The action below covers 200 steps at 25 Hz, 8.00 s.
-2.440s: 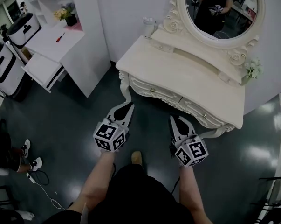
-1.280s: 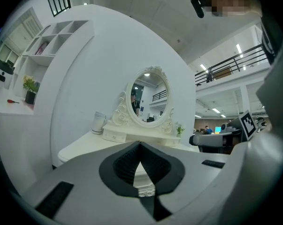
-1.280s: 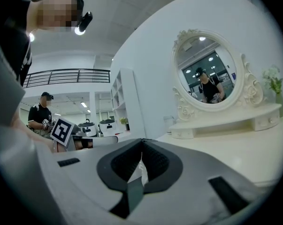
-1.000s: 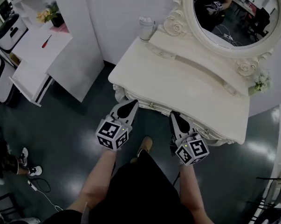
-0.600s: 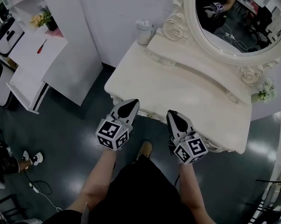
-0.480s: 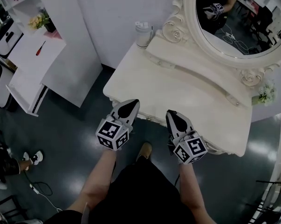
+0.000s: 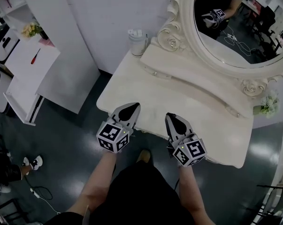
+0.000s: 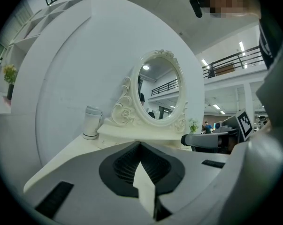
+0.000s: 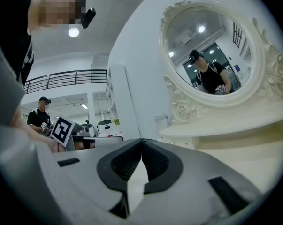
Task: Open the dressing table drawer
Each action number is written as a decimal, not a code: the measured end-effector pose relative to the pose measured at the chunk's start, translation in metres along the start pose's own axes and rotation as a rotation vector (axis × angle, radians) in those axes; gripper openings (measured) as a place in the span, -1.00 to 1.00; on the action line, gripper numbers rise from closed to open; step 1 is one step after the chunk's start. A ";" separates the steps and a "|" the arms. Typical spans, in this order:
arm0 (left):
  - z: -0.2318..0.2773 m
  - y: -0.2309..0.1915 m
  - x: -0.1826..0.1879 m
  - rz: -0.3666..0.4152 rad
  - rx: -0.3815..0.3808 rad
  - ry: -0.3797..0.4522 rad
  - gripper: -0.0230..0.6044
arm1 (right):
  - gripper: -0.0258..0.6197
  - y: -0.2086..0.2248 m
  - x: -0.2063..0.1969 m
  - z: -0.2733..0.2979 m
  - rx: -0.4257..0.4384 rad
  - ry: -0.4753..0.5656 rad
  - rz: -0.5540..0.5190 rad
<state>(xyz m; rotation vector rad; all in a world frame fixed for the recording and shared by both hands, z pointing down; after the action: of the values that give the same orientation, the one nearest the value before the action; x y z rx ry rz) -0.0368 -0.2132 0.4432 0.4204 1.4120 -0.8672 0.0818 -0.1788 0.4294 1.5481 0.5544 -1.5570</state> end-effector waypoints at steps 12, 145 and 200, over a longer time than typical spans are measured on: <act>0.042 -0.005 0.001 0.015 -0.006 -0.030 -0.92 | -0.90 0.029 -0.004 0.024 0.015 -0.012 0.030; 0.166 -0.094 -0.085 -0.140 0.070 -0.382 -0.60 | -0.90 0.094 -0.051 0.082 -0.115 -0.121 0.097; 0.100 -0.071 0.012 -0.044 0.033 -0.161 -0.93 | -0.91 0.063 0.042 0.069 -0.074 0.030 -0.026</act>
<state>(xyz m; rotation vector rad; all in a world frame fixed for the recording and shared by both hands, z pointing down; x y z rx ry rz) -0.0223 -0.3342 0.4636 0.3380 1.2637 -0.9405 0.0971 -0.2789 0.4140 1.5156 0.6447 -1.5182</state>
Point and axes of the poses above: the fingertips, and each gripper's own axes: z forward along the fingers, y to its right, x out of its top, the point moved 1 cm from there along -z, backward along the fingers, and after that the axes turned 3 degrees about -x, right-handed, at the moved point
